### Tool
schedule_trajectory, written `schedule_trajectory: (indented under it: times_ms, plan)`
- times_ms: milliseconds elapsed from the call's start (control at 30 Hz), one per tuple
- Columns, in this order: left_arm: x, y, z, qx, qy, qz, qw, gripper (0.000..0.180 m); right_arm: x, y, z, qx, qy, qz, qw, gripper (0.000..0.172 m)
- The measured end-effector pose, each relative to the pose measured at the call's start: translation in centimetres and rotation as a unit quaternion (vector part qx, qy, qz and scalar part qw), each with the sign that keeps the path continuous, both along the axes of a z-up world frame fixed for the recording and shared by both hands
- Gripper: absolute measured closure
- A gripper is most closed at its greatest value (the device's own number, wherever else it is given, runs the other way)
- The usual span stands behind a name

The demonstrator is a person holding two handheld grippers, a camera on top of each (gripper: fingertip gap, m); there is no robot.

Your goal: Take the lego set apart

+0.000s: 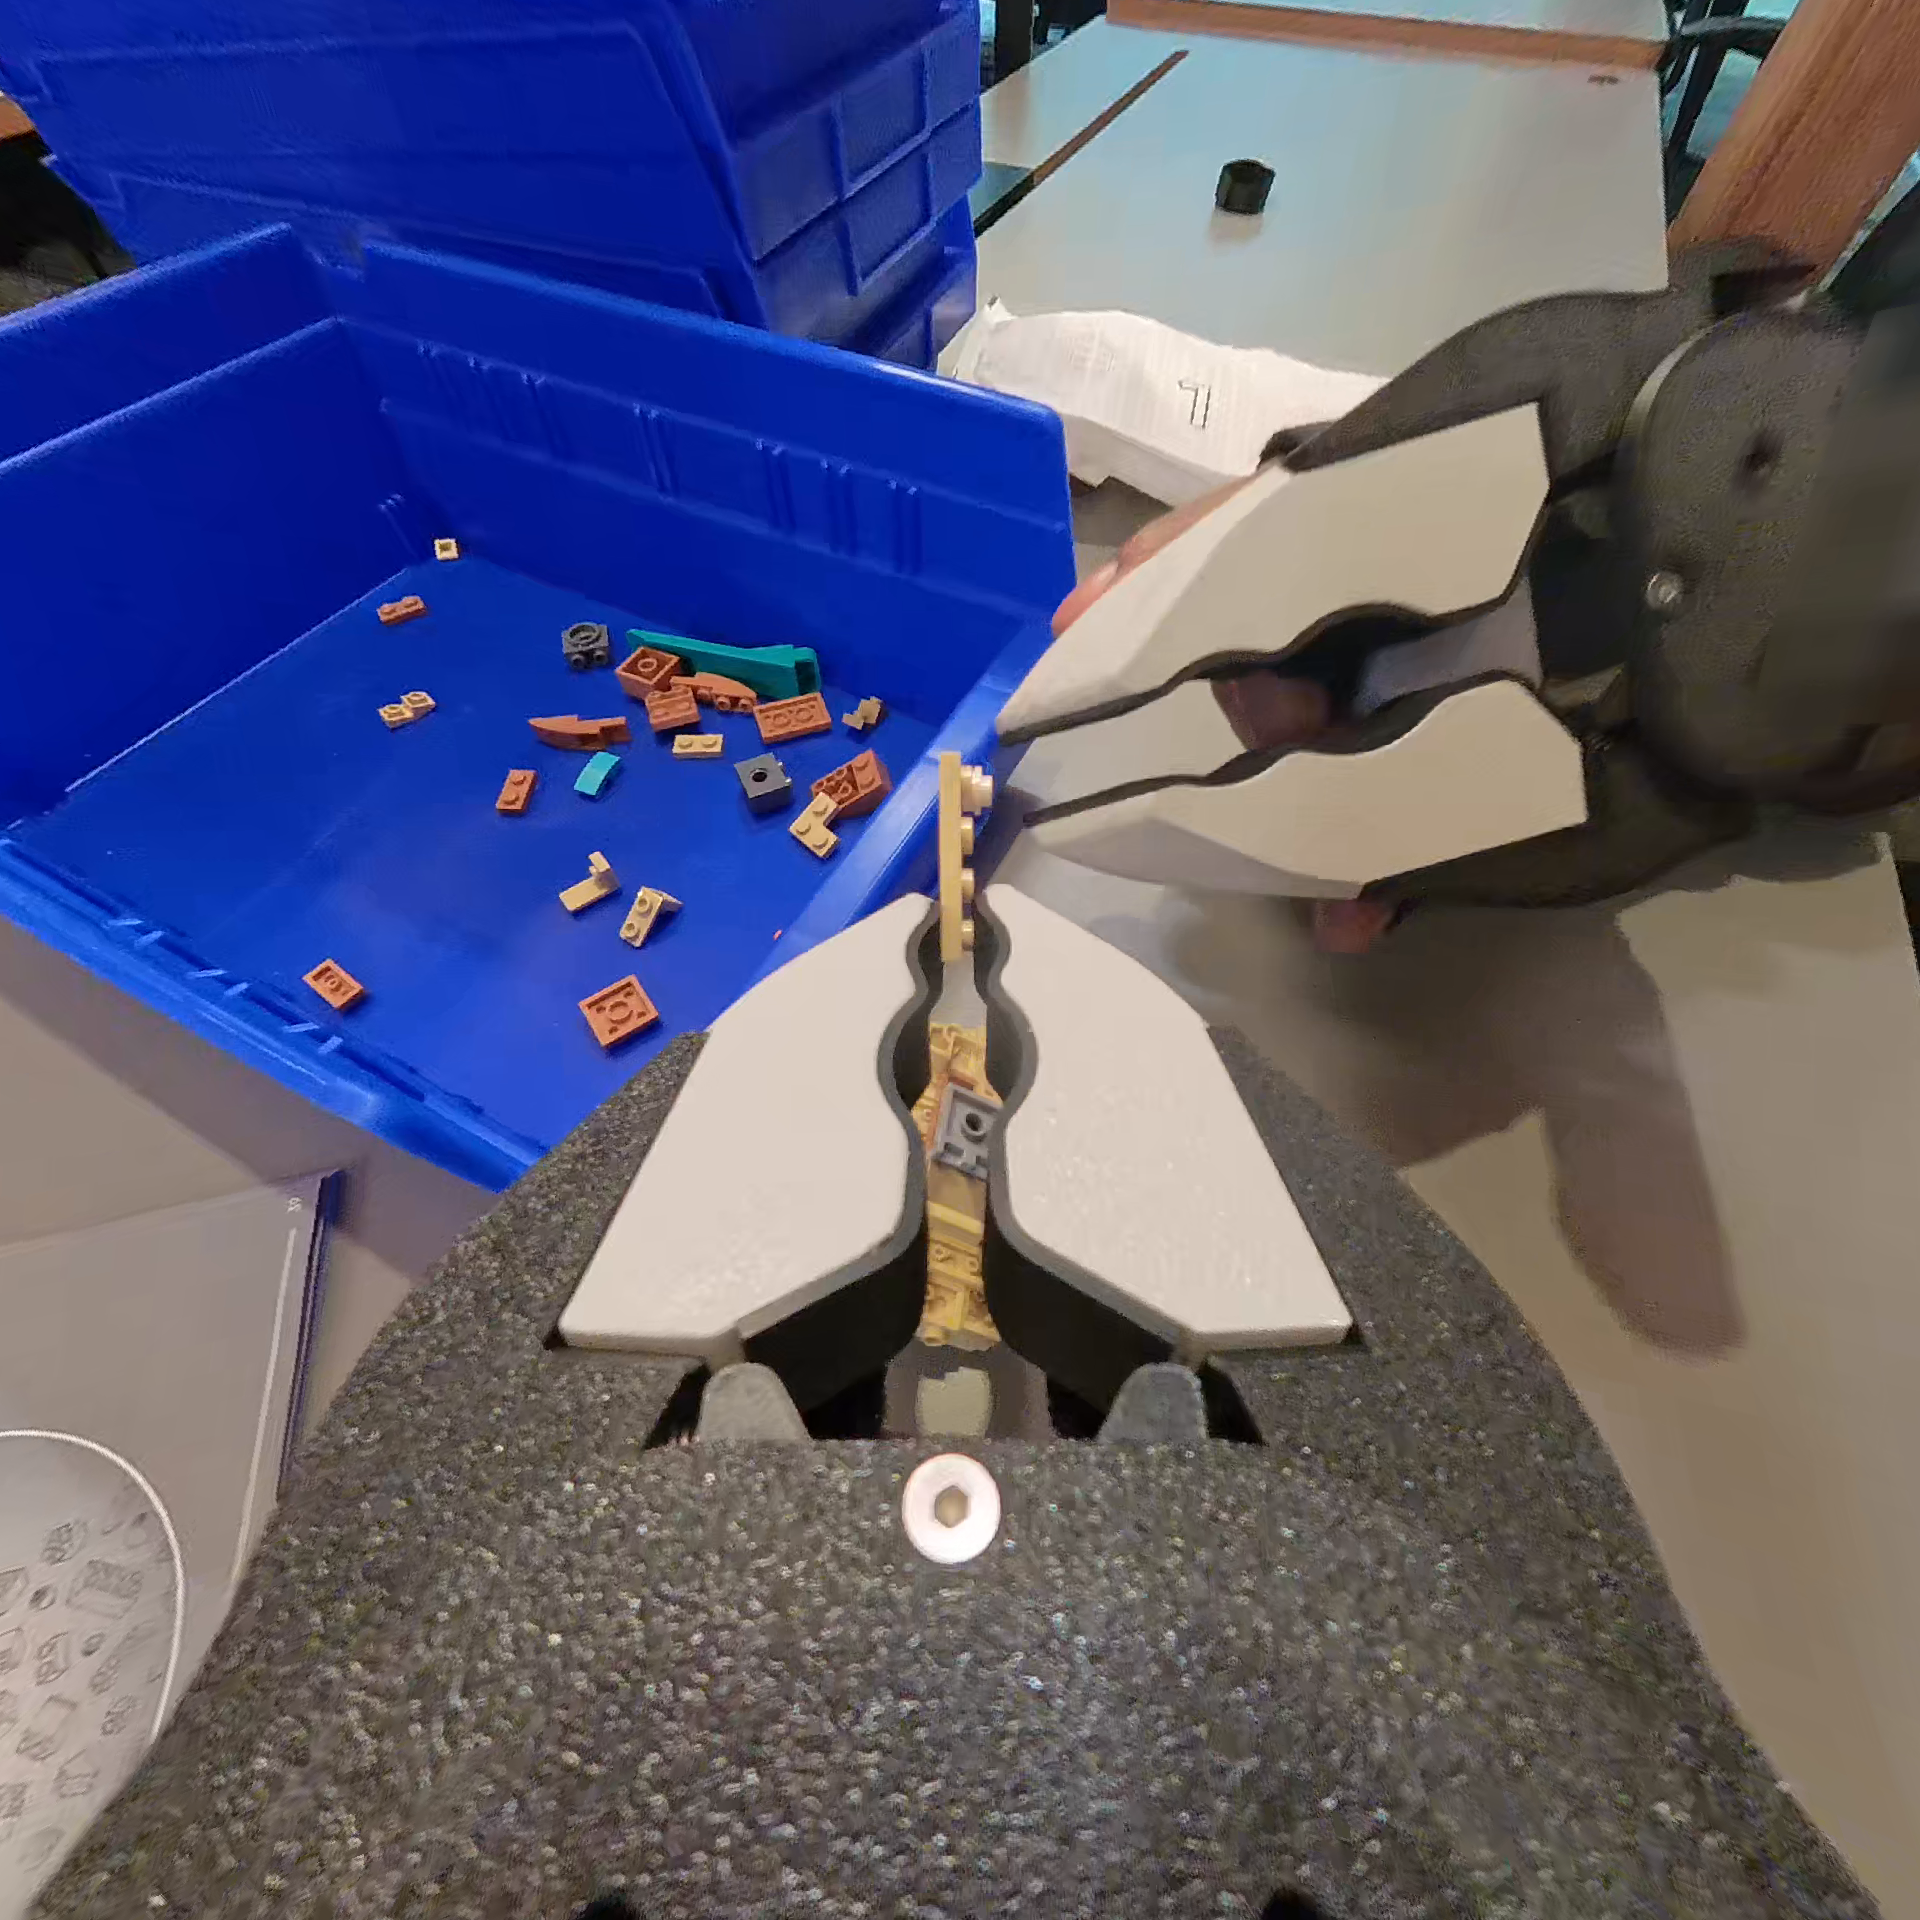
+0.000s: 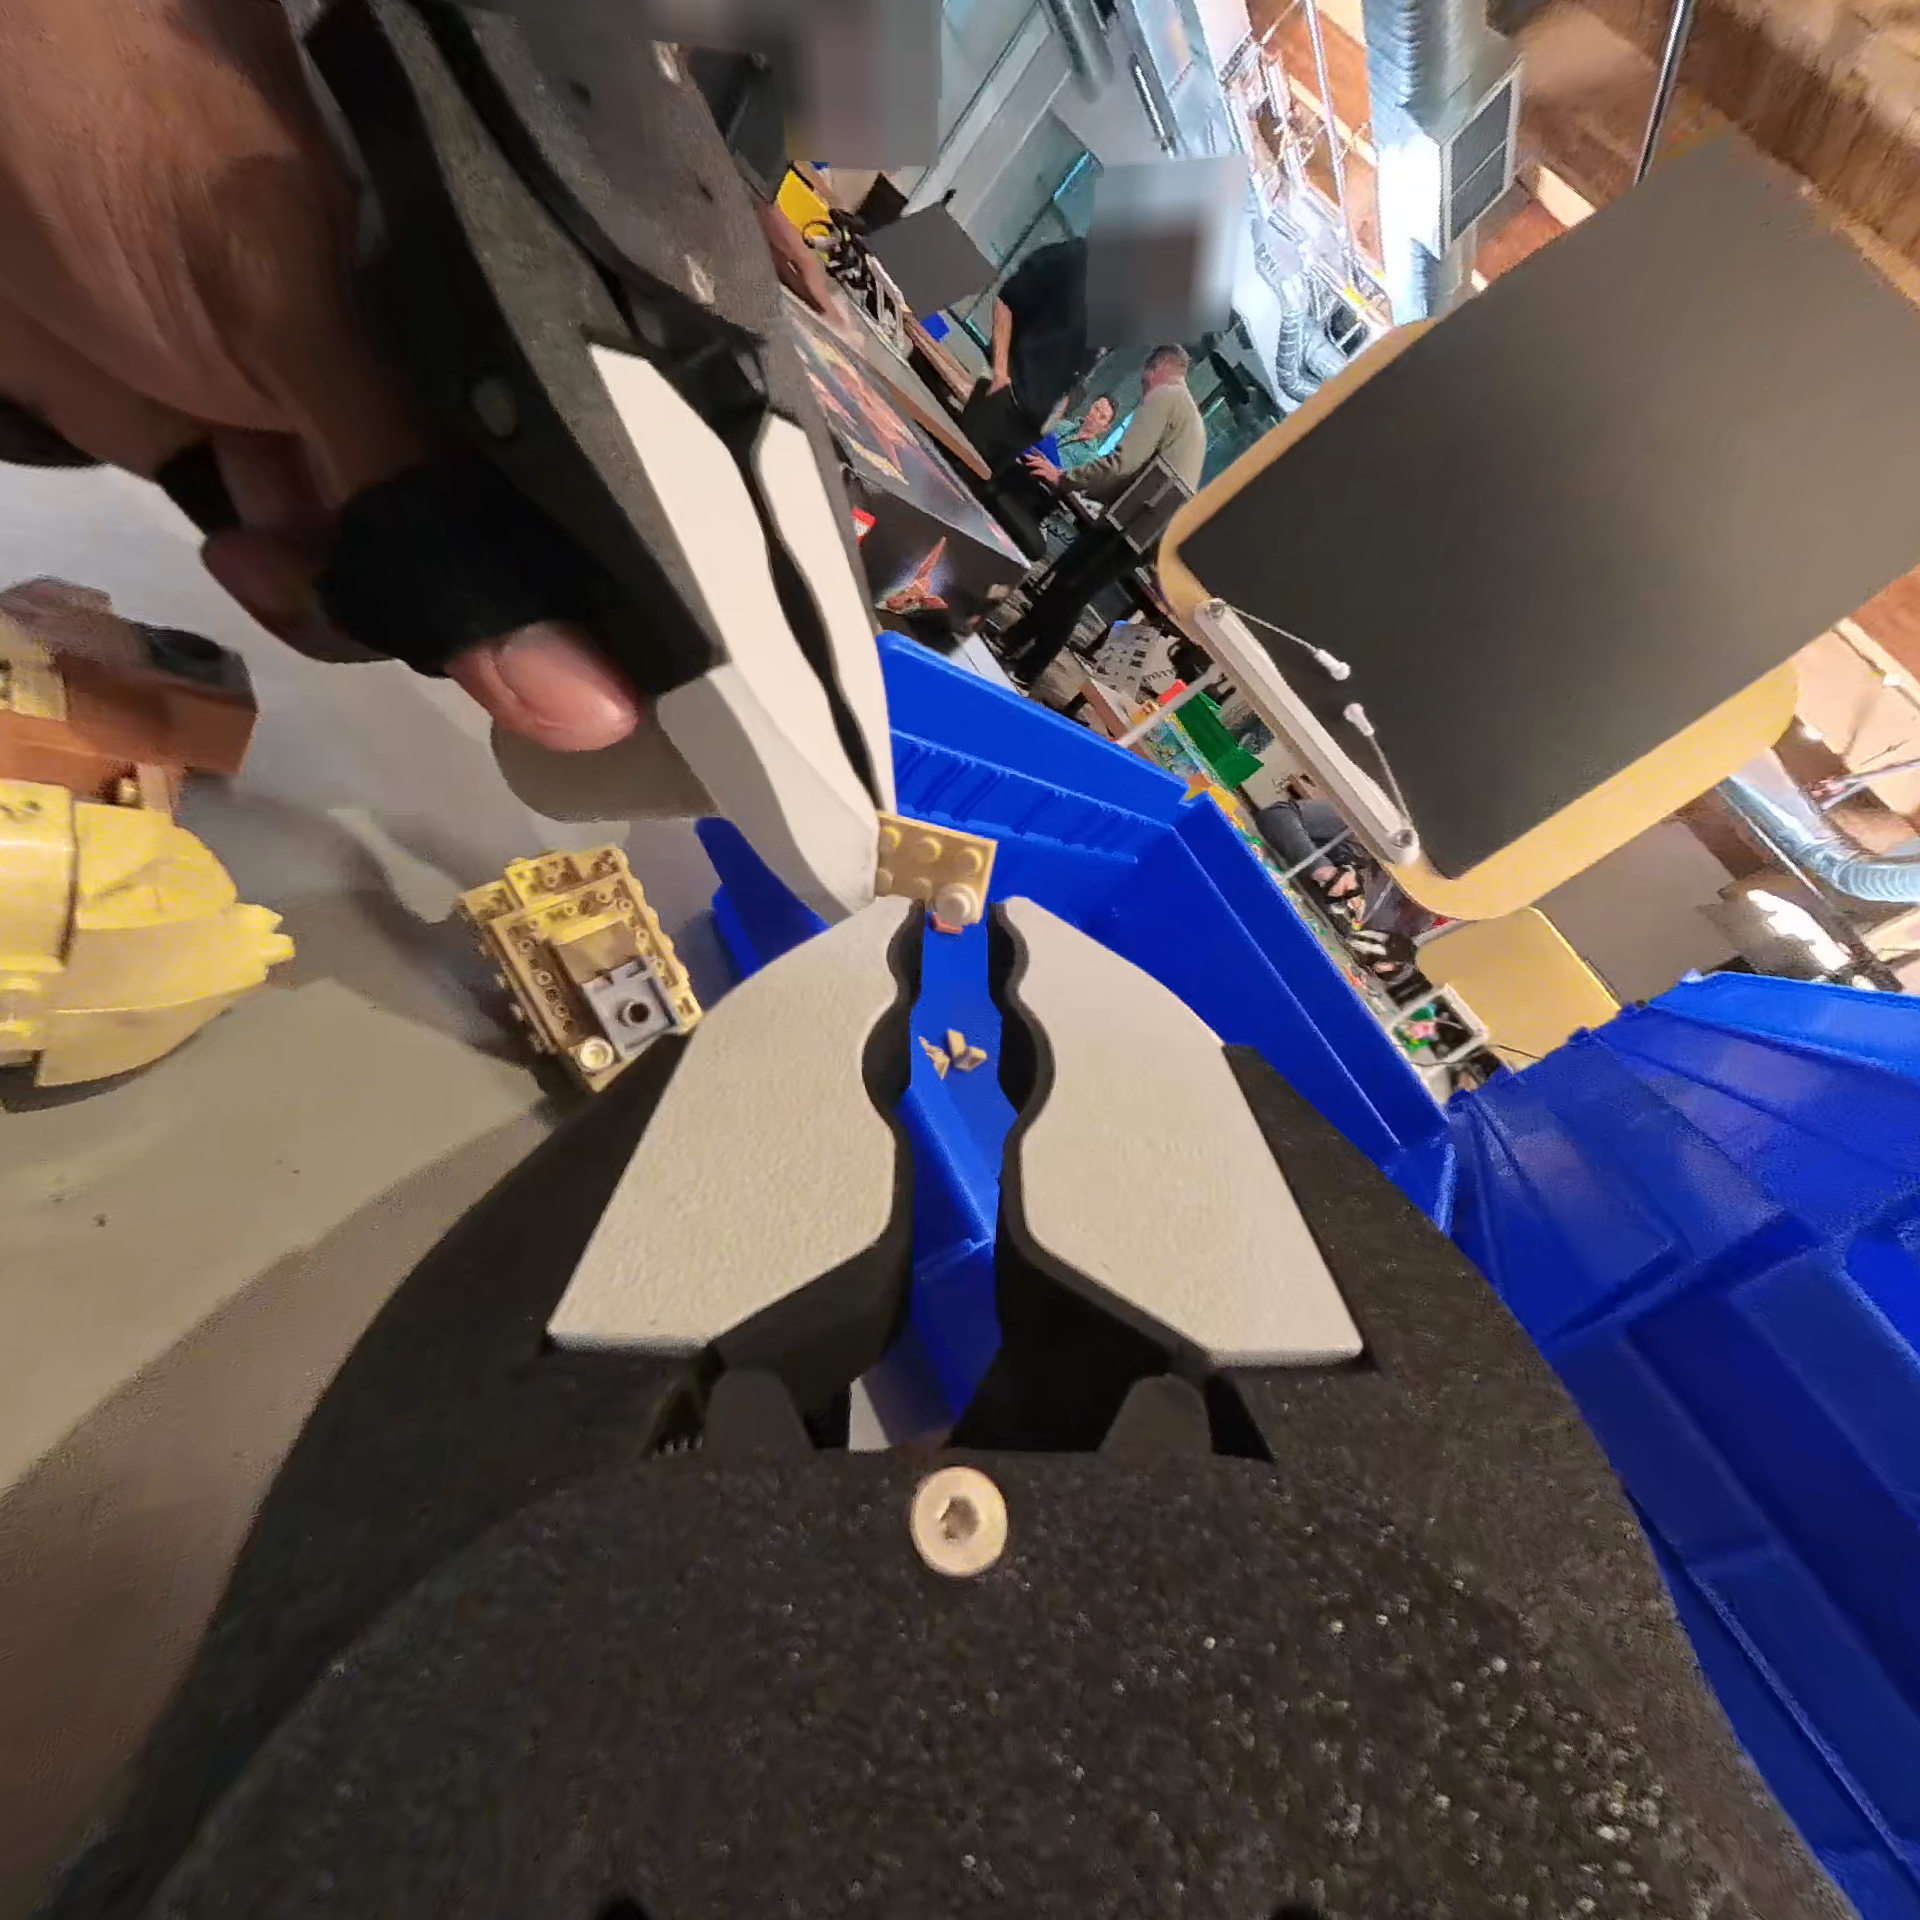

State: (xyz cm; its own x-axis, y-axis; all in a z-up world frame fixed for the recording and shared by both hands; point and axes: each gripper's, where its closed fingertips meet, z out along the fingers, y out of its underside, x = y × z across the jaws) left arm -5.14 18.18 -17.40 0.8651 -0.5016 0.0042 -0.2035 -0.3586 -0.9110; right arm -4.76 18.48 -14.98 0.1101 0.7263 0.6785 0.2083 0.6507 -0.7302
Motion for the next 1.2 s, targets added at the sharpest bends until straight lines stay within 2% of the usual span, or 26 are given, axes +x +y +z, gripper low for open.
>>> schedule_trajectory:
  times_ms: [500, 800, 1033, 1133, 1200]
  plan:
    - [0.7, -0.2, -0.7, -0.011, 0.013, -0.008, 1.0, 0.176, 0.1, 0.3, -1.0, 0.071, -0.024, -0.012, 0.997, 0.165]
    - [0.3, 0.0, -0.5, 0.006, 0.04, 0.011, 0.999, 0.175, 0.3, 0.3, -0.9, 0.077, -0.019, -0.006, 0.997, 0.166]
    - [0.2, -0.1, 0.0, 0.007, 0.019, 0.017, 1.0, 0.175, 0.2, 0.1, -0.4, 0.13, -0.005, -0.017, 0.991, 0.167]
    - [-2.4, 0.5, 0.5, 0.022, 0.026, 0.074, 0.997, 0.176, 0.3, -0.9, 0.2, 0.163, 0.014, -0.006, 0.987, 0.168]
    - [-3.5, 0.5, 1.2, 0.025, -0.017, 0.08, 0.996, 0.176, 0.3, -0.7, 0.6, 0.183, 0.019, -0.031, 0.982, 0.168]
